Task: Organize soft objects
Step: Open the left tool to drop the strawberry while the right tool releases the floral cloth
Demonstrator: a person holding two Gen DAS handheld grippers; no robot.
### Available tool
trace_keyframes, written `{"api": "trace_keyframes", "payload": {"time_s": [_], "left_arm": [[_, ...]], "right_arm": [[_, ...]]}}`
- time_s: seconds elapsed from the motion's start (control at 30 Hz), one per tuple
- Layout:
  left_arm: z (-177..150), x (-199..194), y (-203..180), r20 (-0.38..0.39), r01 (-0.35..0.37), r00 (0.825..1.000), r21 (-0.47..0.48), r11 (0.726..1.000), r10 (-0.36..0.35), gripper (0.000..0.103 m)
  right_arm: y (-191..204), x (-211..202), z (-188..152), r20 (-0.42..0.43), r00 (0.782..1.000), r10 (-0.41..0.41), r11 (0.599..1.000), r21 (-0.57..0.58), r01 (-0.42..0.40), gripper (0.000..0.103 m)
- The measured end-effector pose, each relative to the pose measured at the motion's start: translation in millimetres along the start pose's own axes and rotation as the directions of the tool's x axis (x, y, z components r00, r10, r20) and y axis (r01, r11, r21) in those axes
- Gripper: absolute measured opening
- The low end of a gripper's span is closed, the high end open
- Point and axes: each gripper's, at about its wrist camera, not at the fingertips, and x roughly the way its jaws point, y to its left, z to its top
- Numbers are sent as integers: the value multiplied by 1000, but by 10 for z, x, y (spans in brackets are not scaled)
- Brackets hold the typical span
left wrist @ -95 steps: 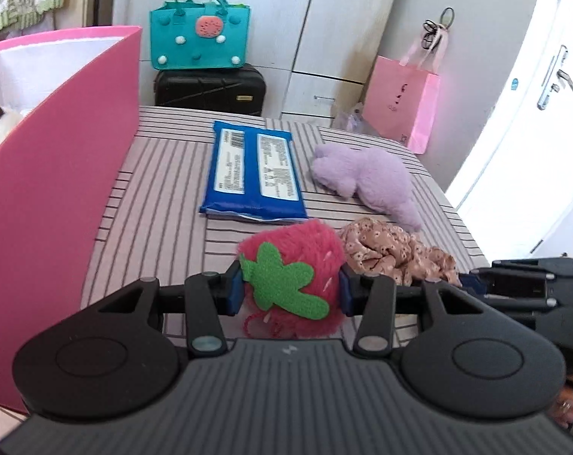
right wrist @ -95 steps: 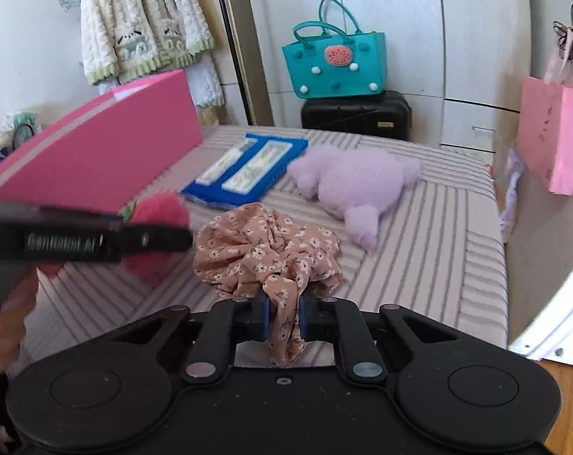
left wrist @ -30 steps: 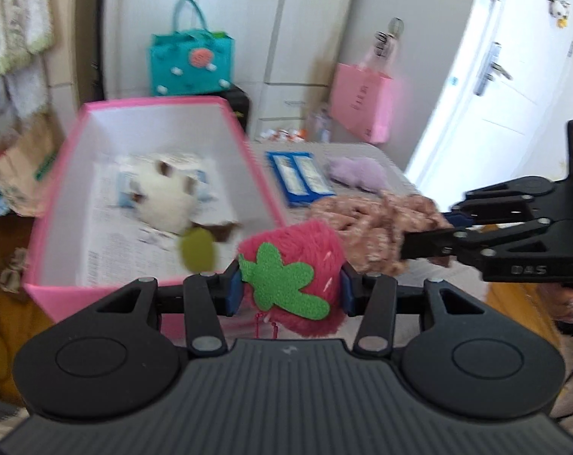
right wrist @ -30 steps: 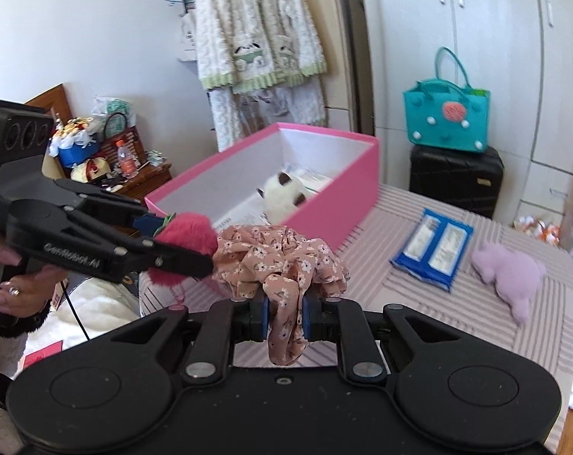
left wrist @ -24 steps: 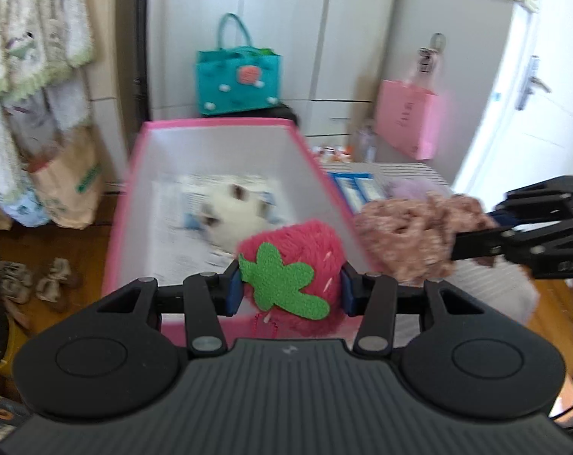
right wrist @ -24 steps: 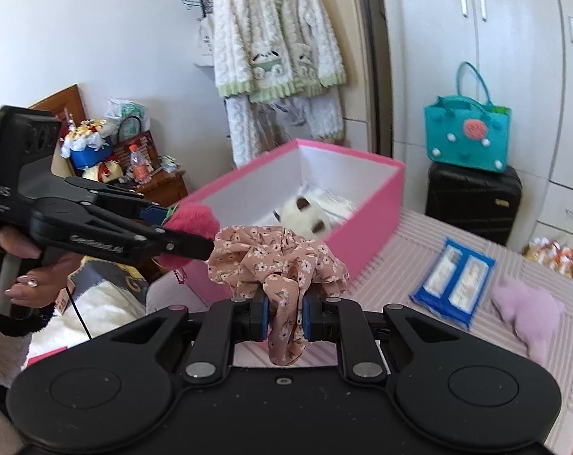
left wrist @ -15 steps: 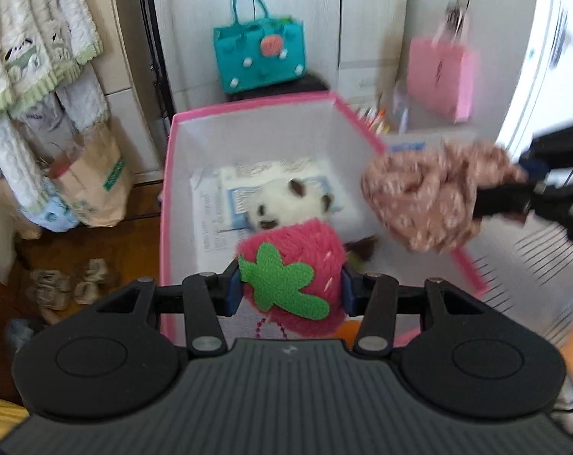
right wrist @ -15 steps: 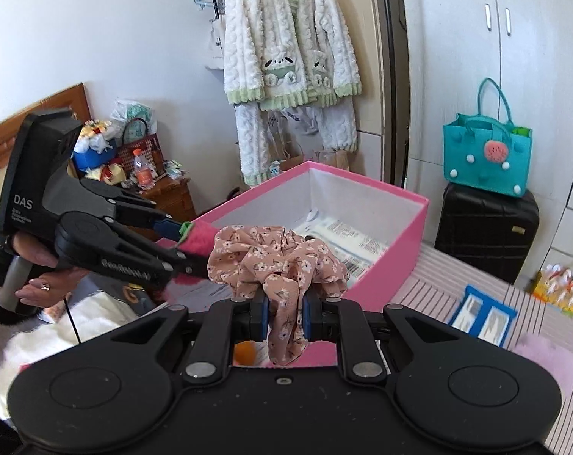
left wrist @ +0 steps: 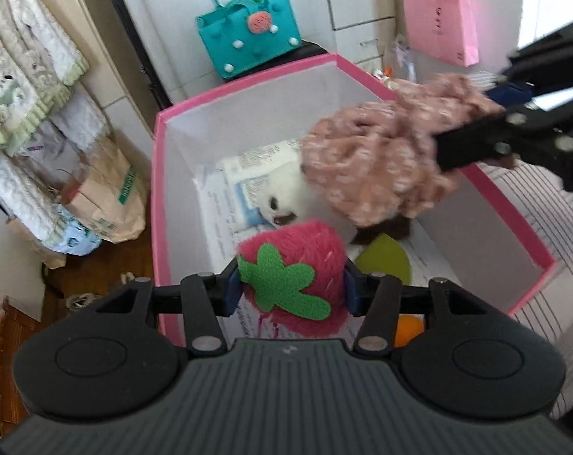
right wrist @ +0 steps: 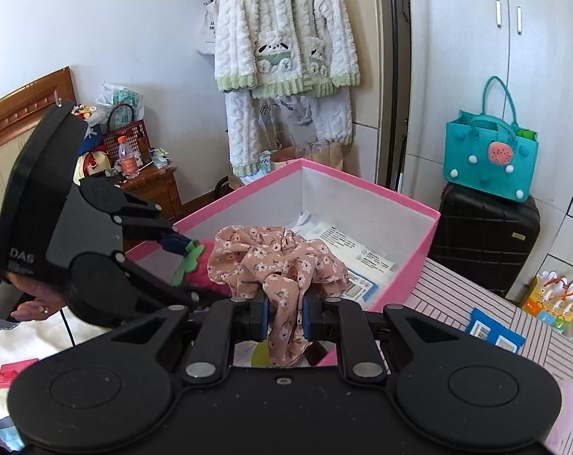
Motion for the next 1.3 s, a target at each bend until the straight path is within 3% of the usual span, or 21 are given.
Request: {"api": "trace_keyframes", "payload": {"time_s": [0.13, 0.5, 0.8, 0.87, 1.0, 1.07, 1.3], "left_arm": [[-31, -94, 16, 36, 5, 999, 7, 1000, -6, 60], [-191, -446, 277, 143, 41, 989, -104, 994, -26, 61], [-295, -452, 406, 160, 60, 986, -133, 989, -38, 61], [-305, -440, 421, 169, 65, 985, -126, 990, -43, 61], [-255, -368, 455, 153, 61, 987, -148, 987, -38, 61], [-246, -369, 472, 153, 73, 987, -158, 985, -49, 61], [-258, -427, 516, 163, 127, 982, -197, 972, -95, 61]], "right_arm": [[19, 101, 59, -15, 1000, 8, 1000, -8, -8, 20], [121, 593, 300, -127, 983, 130, 991, 32, -127, 20], [223, 1225, 545, -214, 976, 24, 999, 29, -18, 22], [237, 1309, 563, -241, 970, 17, 1000, 27, -11, 27], [221, 1357, 570, -307, 939, 157, 987, 71, -143, 29], [171, 1319, 587, -300, 936, 186, 982, 92, -166, 35], [-173, 992, 565, -230, 910, 345, 927, 234, -293, 37]]}}
